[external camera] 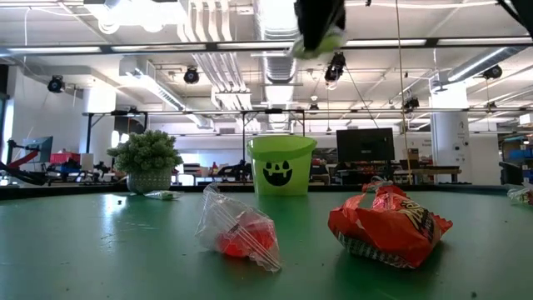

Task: Organize candy in baskets
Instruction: Put the green candy into the violet bucket

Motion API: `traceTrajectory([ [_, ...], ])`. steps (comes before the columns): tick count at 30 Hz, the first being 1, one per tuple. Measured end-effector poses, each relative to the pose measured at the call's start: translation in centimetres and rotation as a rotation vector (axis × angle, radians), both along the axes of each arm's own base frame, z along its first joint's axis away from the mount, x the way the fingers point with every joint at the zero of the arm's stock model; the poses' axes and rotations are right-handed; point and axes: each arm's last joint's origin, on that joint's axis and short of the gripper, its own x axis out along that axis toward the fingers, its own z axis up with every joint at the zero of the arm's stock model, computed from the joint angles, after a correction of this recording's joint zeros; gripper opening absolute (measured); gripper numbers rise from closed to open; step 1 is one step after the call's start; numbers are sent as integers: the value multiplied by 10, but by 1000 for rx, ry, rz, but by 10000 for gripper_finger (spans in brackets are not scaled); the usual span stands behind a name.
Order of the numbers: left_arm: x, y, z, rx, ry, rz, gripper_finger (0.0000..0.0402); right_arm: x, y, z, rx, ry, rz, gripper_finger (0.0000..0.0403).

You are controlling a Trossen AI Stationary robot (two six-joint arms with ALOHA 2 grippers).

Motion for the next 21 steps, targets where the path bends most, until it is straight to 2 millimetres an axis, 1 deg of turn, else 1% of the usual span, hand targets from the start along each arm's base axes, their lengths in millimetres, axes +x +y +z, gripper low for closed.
traceTrajectory([
  [4, 0, 0, 0, 5, 3, -13, 117, -19, 21, 20, -41, -42, -49, 9],
  [8, 0, 0, 0, 12, 4, -30, 117, -42, 41, 38, -80, -82, -109, 9],
  [11, 1, -1, 1, 19, 1, -52, 117, -59, 56, 48, -110, -109, -151, 9],
  [17, 0, 0, 1, 23, -2, -67, 117, -85, 82, 54, -161, -111, -207, 9],
  [21, -1, 1, 3, 16, -11, -56, 117, -95, 97, 56, -172, -139, -189, 9],
])
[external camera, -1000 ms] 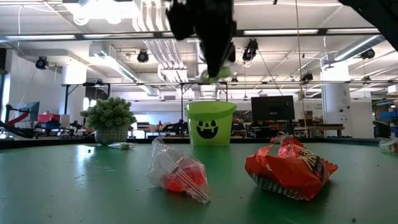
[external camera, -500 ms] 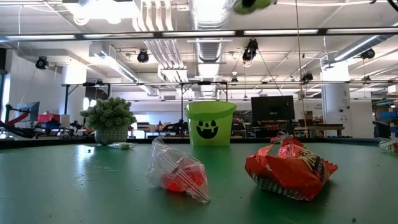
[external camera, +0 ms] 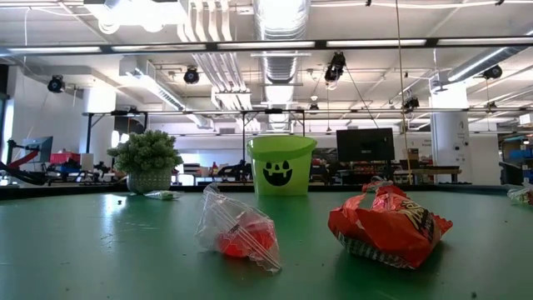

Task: Organize candy in baskets
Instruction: Put the green candy into the violet bucket

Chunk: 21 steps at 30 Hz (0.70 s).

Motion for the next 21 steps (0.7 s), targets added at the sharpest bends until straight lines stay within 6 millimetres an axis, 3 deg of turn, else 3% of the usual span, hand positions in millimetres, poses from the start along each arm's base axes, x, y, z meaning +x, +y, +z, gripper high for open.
traceTrajectory([
  [10, 0, 0, 1, -62, -26, 98, 117, -17, 20, 4, -48, -8, 177, 9],
  [21, -1, 1, 1, -117, -53, 191, 117, -40, 23, 11, -73, 0, 340, 9],
])
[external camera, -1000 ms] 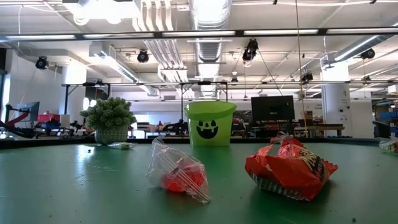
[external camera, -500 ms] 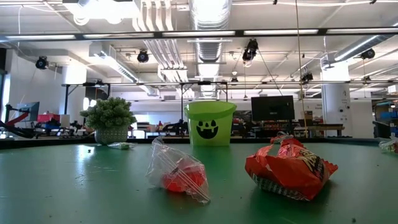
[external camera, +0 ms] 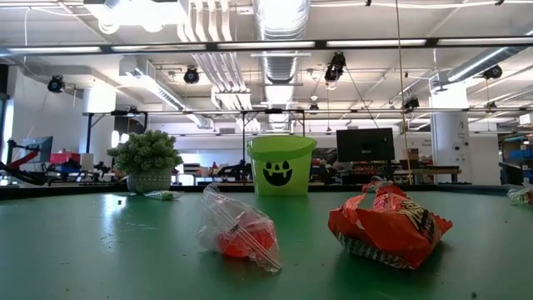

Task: Organize candy in baskets
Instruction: Put the green candy into the violet bucket

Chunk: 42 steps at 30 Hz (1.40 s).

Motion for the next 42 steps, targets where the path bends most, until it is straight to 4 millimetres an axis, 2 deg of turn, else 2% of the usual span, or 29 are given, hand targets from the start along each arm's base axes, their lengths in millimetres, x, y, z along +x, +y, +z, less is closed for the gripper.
traceTrajectory([
  [4, 0, 0, 0, -9, -3, 14, 117, -9, -5, -6, -22, 28, 3, 9],
  [9, 0, 0, 0, -11, -4, 17, 117, -17, -9, -24, -49, 75, -25, 9],
  [21, 0, 0, 0, 9, 6, -9, 117, -36, -4, -64, 110, 184, -93, 9],
  [35, -2, 1, -1, 55, 35, -62, 117, -64, 24, -65, 203, 230, -201, 9],
  [42, -2, 2, -1, 65, 41, -74, 117, -64, 28, -69, 224, 258, -307, 35],
])
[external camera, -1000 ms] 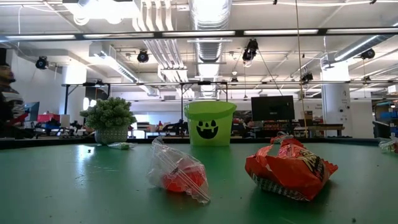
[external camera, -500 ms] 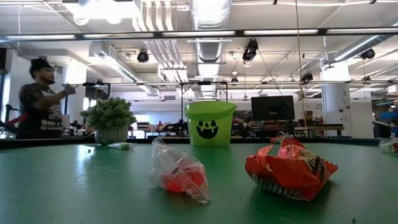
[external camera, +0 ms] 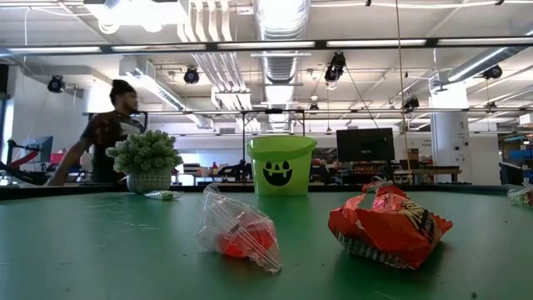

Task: Organize candy in baskets
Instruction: Put the green candy into the violet bucket, then put the orange candy into the green bucket

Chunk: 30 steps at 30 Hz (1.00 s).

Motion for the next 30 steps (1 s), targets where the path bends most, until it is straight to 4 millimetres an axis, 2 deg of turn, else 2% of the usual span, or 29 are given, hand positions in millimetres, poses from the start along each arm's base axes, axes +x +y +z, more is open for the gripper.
traceTrajectory([
  [8, 0, 0, 0, 15, 7, -25, 117, -1, -1, 0, -4, 13, -27, 105],
  [13, 0, 0, 0, 16, 8, -29, 117, 0, -2, 0, -2, 9, -14, 133],
  [21, -1, -1, -1, 1, 37, -62, 117, 14, -14, 4, 40, 28, -59, 146],
  [27, -2, -3, -1, -71, 85, -80, 117, 20, -15, 25, 96, -30, -72, 144],
  [30, -1, -4, -2, -75, 87, -84, 117, 25, -18, 38, 62, -143, -71, 146],
])
